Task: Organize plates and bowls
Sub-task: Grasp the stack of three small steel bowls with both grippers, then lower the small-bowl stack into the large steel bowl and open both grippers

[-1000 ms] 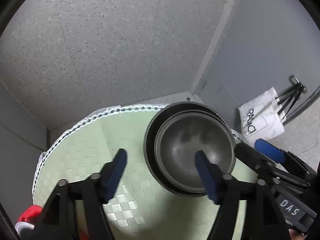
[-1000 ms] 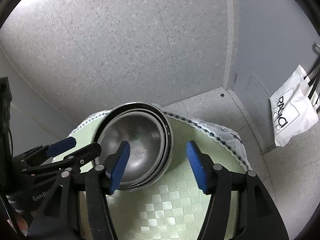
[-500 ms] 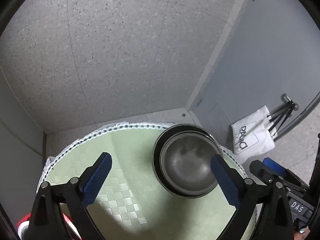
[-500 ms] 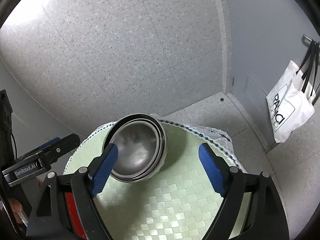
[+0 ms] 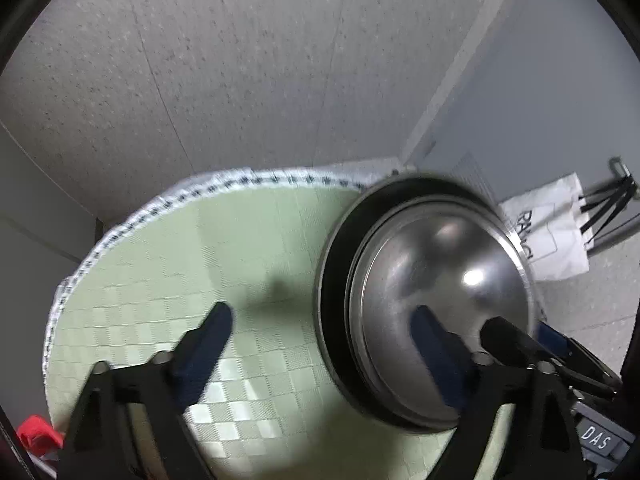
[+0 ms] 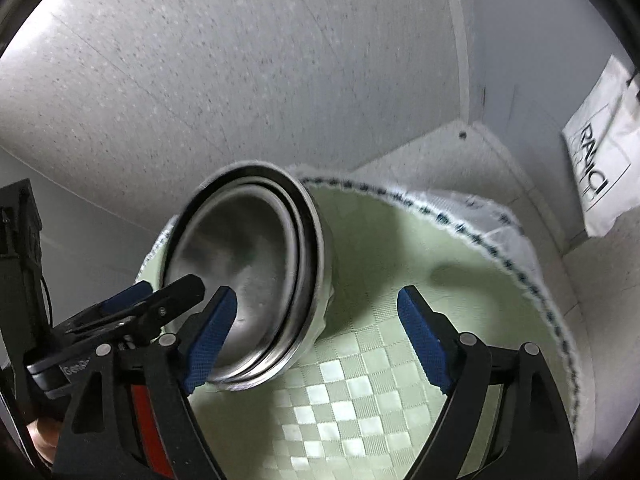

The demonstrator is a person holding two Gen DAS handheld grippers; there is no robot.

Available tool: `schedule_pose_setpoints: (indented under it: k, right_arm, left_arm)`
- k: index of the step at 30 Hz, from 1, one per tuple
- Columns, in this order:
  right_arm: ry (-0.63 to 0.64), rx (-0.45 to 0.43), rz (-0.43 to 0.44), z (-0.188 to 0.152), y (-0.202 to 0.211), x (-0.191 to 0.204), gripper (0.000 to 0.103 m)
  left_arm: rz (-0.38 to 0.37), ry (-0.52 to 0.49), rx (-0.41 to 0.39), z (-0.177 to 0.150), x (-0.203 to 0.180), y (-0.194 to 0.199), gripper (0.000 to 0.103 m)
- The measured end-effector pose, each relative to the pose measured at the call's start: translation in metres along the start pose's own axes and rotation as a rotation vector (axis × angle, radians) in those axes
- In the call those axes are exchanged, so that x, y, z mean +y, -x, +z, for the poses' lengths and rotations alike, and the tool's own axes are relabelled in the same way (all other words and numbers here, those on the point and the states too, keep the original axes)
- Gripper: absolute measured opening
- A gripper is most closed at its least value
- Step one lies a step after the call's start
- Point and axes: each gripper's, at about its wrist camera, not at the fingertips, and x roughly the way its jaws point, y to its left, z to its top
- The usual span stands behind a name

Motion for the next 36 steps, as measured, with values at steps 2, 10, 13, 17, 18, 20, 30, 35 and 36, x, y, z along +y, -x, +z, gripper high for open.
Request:
schedule_pose_setpoints:
  k: [2, 10, 13, 17, 18, 20, 30, 35, 36]
  right_arm:
    - [-0.008, 0.023, 0.020, -0.001, -0.012, -0.003, 0.068]
    - [0.001, 0.023, 0.124, -0.003, -0.017, -0.003, 0.045]
    - [-0.002, 0.021, 0.149, -0.011, -0.009, -0.004, 0.043]
    - [0.016, 0.001, 0.162, -0.023, 0.009, 0.002, 0.043]
    - [0.016, -0.012, 0.170, -0.028, 0.018, 0.004, 0.043]
    - [0.004, -0.030, 0.197, -0.035, 0.035, 0.005, 0.043]
    - [0.014, -0.181, 0.181, -0.110, 0.138, 0.056, 0.043]
    - [0.027, -0.243, 0.180, -0.166, 0.167, 0.108, 0.043]
    - [0.029, -0.249, 0.184, -0.175, 0.169, 0.117, 0.043]
  left_arm:
    - [-0.034, -0.007, 0.030, 0.007, -0.014, -0.010, 0.066]
    - [-0.038, -0.035, -0.005, 0.003, -0.026, 0.007, 0.038]
    - [-0.036, -0.020, -0.021, -0.003, -0.028, 0.021, 0.037]
    - [-0.020, -0.032, -0.078, -0.027, -0.040, 0.053, 0.037]
    - [-0.024, -0.030, -0.091, -0.034, -0.042, 0.062, 0.036]
    - [-0.040, -0.028, -0.115, -0.047, -0.041, 0.083, 0.036]
    - [-0.137, -0.119, -0.229, -0.134, -0.008, 0.209, 0.037]
    - [-0.132, -0.153, -0.275, -0.187, 0.050, 0.269, 0.037]
    - [-0.126, -0.153, -0.284, -0.197, 0.066, 0.280, 0.037]
